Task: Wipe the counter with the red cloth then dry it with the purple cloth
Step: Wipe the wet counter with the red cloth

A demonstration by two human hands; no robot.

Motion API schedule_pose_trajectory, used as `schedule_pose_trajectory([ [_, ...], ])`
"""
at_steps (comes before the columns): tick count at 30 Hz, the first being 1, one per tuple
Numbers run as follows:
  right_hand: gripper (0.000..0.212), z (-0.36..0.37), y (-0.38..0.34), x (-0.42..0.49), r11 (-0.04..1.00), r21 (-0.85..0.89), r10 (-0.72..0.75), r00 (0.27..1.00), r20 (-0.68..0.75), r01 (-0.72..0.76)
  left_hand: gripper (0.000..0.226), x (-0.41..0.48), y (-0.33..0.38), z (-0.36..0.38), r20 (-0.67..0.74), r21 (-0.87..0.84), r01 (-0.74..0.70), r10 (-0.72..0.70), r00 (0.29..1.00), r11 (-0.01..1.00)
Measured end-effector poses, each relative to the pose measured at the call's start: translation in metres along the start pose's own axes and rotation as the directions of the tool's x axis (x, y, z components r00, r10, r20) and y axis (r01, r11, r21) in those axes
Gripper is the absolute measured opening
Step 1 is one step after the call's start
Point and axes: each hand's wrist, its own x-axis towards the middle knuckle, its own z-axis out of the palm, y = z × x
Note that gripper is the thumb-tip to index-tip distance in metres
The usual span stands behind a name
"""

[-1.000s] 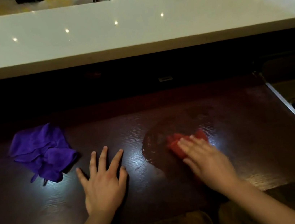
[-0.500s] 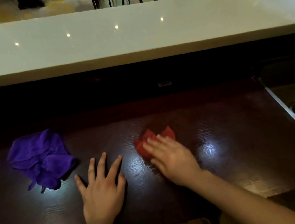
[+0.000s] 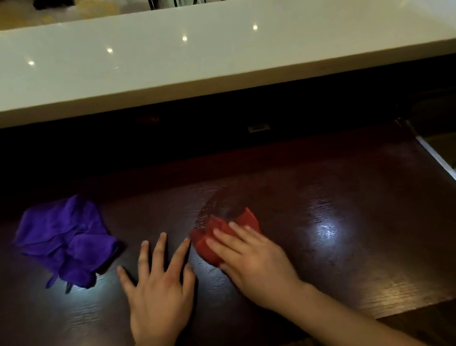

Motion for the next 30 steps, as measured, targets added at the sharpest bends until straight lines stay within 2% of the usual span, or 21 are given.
schedule_pose_trajectory([
  [2, 0.05, -0.014, 0.017, -0.029, 1.0, 0.01, 0.022, 1.0, -0.019, -0.022, 0.054, 0.0, -0.001, 0.0, -0.002, -0.009, -0.004, 0.004, 1.0, 1.0],
  [5, 0.04, -0.037, 0.048, -0.043, 0.977, 0.096, 0.202, 0.967, -0.155, -0.189, 0.054, 0.001, 0.0, -0.001, 0.009, -0.008, -0.001, 0.001, 1.0, 1.0],
  [7, 0.035, -0.053, 0.054, -0.035, 0.856, 0.37, 0.442, 0.882, -0.163, -0.36, 0.054, 0.001, -0.001, -0.002, 0.008, -0.01, -0.004, 0.004, 1.0, 1.0],
  [8, 0.033, -0.061, 0.054, -0.027, 0.707, 0.588, 0.557, 0.822, -0.122, -0.392, 0.054, 0.001, 0.0, -0.002, 0.006, -0.01, -0.006, 0.006, 1.0, 1.0],
  [9, 0.03, -0.069, 0.057, -0.02, 0.47, 0.805, 0.624, 0.781, -0.013, -0.362, 0.054, 0.001, 0.0, -0.002, 0.006, -0.01, -0.007, 0.007, 1.0, 1.0],
  [10, 0.027, -0.074, 0.062, -0.015, 0.192, 0.933, 0.639, 0.76, 0.116, -0.304, 0.054, 0.001, 0.0, -0.003, 0.007, -0.013, -0.006, 0.006, 1.0, 1.0],
  [11, 0.025, -0.079, 0.068, -0.013, -0.057, 0.964, 0.61, 0.756, 0.239, -0.259, 0.054, 0.002, 0.001, -0.003, 0.01, -0.016, -0.004, 0.004, 1.0, 1.0],
  [12, 0.029, -0.083, 0.071, -0.013, -0.251, 0.941, 0.556, 0.761, 0.334, -0.229, 0.054, 0.001, 0.001, -0.003, 0.011, -0.016, -0.002, 0.002, 1.0, 1.0],
  [13, 0.035, -0.084, 0.072, -0.014, -0.39, 0.897, 0.508, 0.764, 0.397, -0.207, 0.054, 0.001, 0.001, -0.004, 0.01, -0.015, -0.002, 0.002, 1.0, 1.0],
  [14, 0.039, -0.084, 0.069, -0.016, -0.473, 0.861, 0.466, 0.776, 0.425, -0.188, 0.054, 0.001, 0.001, -0.004, 0.007, -0.012, -0.003, 0.003, 1.0, 1.0],
  [15, 0.04, -0.08, 0.062, -0.017, -0.475, 0.862, 0.455, 0.79, 0.412, -0.176, 0.053, 0.001, 0.001, -0.004, 0.002, -0.013, -0.004, 0.004, 1.0, 1.0],
  [16, 0.038, -0.075, 0.051, -0.017, -0.355, 0.915, 0.478, 0.804, 0.353, -0.191, 0.053, 0.001, 0.001, -0.004, -0.002, -0.016, -0.004, 0.004, 1.0, 1.0],
  [17, 0.035, -0.07, 0.038, -0.016, -0.125, 0.967, 0.51, 0.822, 0.254, -0.221, 0.053, 0.001, 0.001, -0.004, -0.001, -0.017, -0.004, 0.004, 1.0, 1.0],
  [18, 0.034, -0.064, 0.025, -0.015, 0.165, 0.956, 0.506, 0.853, 0.129, -0.242, 0.053, 0.001, 0.001, -0.004, 0.003, -0.015, -0.004, 0.004, 1.0, 1.0],
  [19, 0.036, -0.056, 0.012, -0.011, 0.435, 0.868, 0.449, 0.893, 0.021, -0.239, 0.053, 0.0, 0.001, -0.004, 0.005, -0.014, -0.002, 0.002, 1.0, 1.0],
  [20, 0.04, -0.044, 0.001, -0.005, 0.645, 0.731, 0.37, 0.928, -0.043, -0.223, 0.053, 0.0, 0.001, -0.003, 0.003, -0.013, 0.002, -0.002, 1.0, 1.0],
  [21, 0.045, -0.033, -0.011, 0.004, 0.777, 0.592, 0.302, 0.952, -0.053, -0.214, 0.053, 0.001, 0.001, -0.002, 0.0, -0.01, 0.005, -0.005, 1.0, 1.0],
  [23, 0.052, -0.017, -0.032, 0.016, 0.928, 0.301, 0.228, 0.974, 0.0, -0.217, 0.053, 0.001, 0.0, -0.001, -0.004, 0.0, 0.003, -0.003, 1.0, 1.0],
  [25, 0.053, 0.0, -0.037, 0.004, 0.989, 0.036, 0.141, 0.989, 0.034, -0.142, 0.052, 0.001, -0.001, 0.0, -0.011, 0.006, 0.001, -0.001, 1.0, 1.0],
  [26, 0.054, 0.004, -0.035, -0.01, 0.994, -0.011, 0.113, 0.993, 0.039, -0.113, 0.052, 0.001, -0.002, 0.002, -0.011, 0.011, -0.002, 0.002, 1.0, 1.0],
  [30, 0.055, 0.005, -0.007, -0.041, 0.998, -0.005, 0.065, 0.996, 0.063, -0.065, 0.052, 0.001, 0.0, 0.002, -0.007, 0.003, 0.0, 0.0, 1.0, 1.0],
])
